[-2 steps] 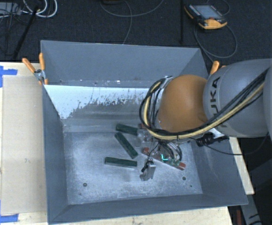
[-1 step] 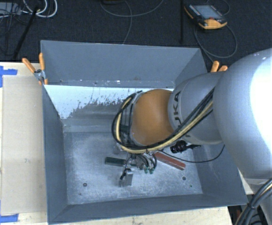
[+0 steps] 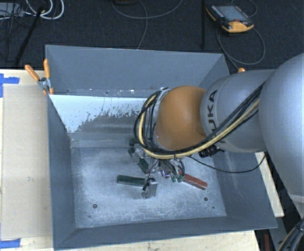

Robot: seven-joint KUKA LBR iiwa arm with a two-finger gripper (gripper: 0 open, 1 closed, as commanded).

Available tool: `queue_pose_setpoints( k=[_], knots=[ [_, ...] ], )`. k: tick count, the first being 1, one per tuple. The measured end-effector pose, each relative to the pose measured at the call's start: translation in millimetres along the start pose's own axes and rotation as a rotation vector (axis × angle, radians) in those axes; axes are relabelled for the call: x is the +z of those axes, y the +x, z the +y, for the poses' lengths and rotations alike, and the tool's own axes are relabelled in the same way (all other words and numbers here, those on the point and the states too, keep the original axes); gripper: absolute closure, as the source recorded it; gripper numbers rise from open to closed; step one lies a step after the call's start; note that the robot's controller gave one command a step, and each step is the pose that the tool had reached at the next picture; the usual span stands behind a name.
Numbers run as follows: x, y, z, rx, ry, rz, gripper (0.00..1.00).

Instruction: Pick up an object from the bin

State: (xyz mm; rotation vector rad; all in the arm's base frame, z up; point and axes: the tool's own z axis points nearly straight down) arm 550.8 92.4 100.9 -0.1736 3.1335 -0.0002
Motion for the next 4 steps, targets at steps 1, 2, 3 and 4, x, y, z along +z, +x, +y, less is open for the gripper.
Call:
queue_pose_setpoints(
  k=[1, 2, 3, 4],
  knots=[
    [0.6, -9.1, 6.2, 0.209, 0.0, 0.003, 0.0],
    [30.1, 0.3, 6.2, 0.366, -0.002, -0.001, 0.0],
    [29.7, -0.3, 6.2, 0.365, -0.001, 0.001, 0.0],
    [27.9, -2.0, 6.5, 0.366, -0.003, -0.003, 1.0]
  ],
)
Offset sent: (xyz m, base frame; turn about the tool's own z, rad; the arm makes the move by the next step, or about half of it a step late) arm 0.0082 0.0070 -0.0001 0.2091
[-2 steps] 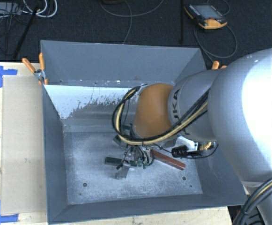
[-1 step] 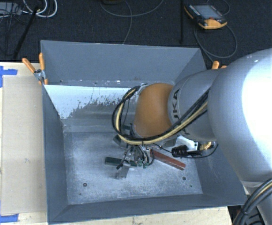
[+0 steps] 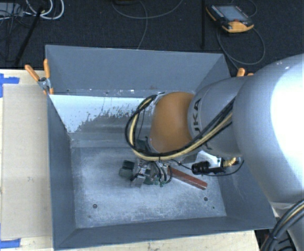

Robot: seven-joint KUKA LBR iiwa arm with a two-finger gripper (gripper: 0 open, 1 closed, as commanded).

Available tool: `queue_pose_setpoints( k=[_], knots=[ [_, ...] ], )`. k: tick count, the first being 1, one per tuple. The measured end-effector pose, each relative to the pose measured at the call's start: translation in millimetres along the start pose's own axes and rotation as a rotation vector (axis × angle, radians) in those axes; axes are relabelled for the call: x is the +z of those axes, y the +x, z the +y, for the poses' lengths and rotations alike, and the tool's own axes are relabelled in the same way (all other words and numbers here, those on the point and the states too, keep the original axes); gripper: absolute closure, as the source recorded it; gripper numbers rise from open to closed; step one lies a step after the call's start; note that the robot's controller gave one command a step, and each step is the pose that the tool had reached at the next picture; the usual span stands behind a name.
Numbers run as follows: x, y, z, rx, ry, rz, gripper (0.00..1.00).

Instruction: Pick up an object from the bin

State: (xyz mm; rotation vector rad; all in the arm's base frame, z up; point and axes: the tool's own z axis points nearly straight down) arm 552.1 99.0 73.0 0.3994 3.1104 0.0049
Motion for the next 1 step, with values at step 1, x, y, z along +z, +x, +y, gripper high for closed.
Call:
queue_pose_setpoints(
  k=[1],
  knots=[
    [-112.8, -2.4, 1.2, -0.003, 0.0, -0.002, 1.0]
  ],
)
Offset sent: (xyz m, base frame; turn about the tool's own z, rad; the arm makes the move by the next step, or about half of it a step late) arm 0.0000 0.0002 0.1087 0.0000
